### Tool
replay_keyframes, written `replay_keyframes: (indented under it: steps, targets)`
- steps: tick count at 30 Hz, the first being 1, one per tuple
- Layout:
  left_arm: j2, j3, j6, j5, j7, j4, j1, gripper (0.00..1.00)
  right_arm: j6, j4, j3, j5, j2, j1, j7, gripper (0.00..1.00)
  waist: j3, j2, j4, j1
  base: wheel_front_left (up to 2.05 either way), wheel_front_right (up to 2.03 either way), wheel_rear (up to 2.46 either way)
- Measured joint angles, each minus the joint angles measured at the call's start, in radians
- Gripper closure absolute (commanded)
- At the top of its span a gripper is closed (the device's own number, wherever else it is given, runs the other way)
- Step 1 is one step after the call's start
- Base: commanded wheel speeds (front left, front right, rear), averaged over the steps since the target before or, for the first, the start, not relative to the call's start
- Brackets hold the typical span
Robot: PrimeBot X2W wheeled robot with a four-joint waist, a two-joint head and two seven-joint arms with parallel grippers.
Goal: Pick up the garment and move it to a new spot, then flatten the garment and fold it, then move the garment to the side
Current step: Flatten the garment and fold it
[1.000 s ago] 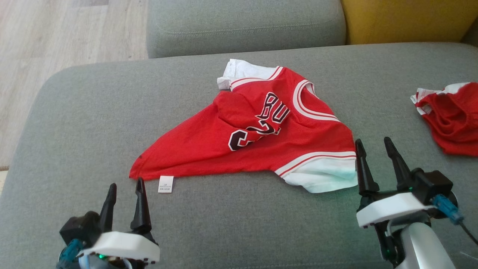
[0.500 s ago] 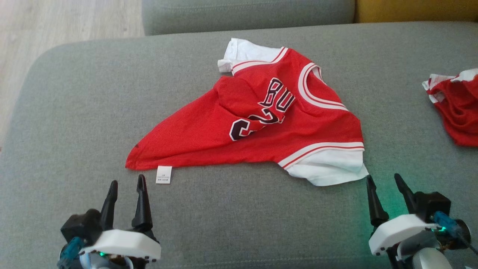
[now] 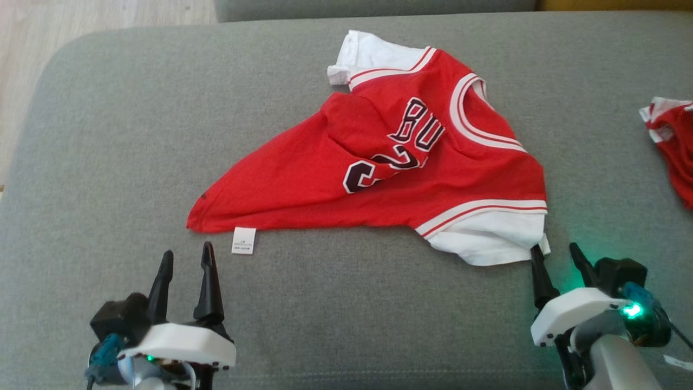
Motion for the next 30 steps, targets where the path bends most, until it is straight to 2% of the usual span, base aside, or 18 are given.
replay_keyframes:
  steps: [7, 8, 9, 10, 12, 13, 16, 26, 30]
  targets:
    - [0.000, 0.000, 0.000, 0.007, 0.000, 0.002, -0.014, 0.00, 0.000, 0.070, 0.018, 0.003, -0.001, -0.036, -0.035, 0.00, 0.010, 0.0000, 0.011, 0.0000, 0.00, 0.00, 0.00]
    - [0.000, 0.000, 0.000, 0.007, 0.000, 0.001, -0.015, 0.00, 0.000, 0.077, 0.021, 0.007, -0.001, -0.040, -0.041, 0.09, 0.010, 0.0000, 0.010, 0.0000, 0.00, 0.00, 0.00]
    - [-0.001, 0.001, 0.000, 0.007, 0.000, 0.002, -0.015, 0.00, 0.000, 0.081, 0.027, 0.010, -0.002, -0.042, -0.041, 0.45, 0.010, 0.0000, 0.009, 0.0000, 0.00, 0.00, 0.00]
    - [-0.001, 0.002, 0.000, 0.007, 0.000, 0.002, -0.015, 0.00, 0.000, 0.084, 0.037, 0.020, -0.002, -0.043, -0.042, 0.57, 0.010, 0.0000, 0.007, 0.0000, 0.00, 0.00, 0.00]
    - [-0.001, 0.002, 0.000, 0.007, 0.000, 0.002, -0.015, 0.00, 0.000, 0.091, 0.058, 0.050, -0.002, -0.046, -0.041, 0.76, 0.010, 0.0000, 0.003, 0.0000, 0.00, 0.00, 0.00]
    - [-0.001, 0.002, 0.000, 0.007, 0.000, 0.002, -0.015, 0.00, 0.000, 0.095, 0.068, 0.062, -0.002, -0.049, -0.040, 0.76, 0.010, 0.0000, 0.000, 0.0000, 0.00, 0.00, 0.00]
    - [-0.001, 0.003, 0.000, 0.007, 0.000, 0.002, -0.015, 0.00, 0.000, 0.115, 0.087, 0.084, -0.001, -0.068, -0.039, 1.00, 0.011, 0.0000, -0.009, 0.0000, 0.00, 0.00, 0.00]
    - [-0.001, 0.007, -0.012, -0.011, 0.000, 0.034, -0.015, 0.00, 0.000, 0.112, 0.105, 0.130, -0.001, -0.077, -0.039, 1.00, 0.002, 0.0000, -0.028, 0.0000, 0.00, 0.00, 0.00]
    - [-0.001, 0.007, -0.018, -0.039, 0.003, 0.062, -0.014, 0.00, 0.000, 0.024, 0.068, 0.115, -0.002, -0.035, -0.036, 1.00, 0.001, 0.0000, -0.048, 0.0000, 0.00, 0.00, 0.00]
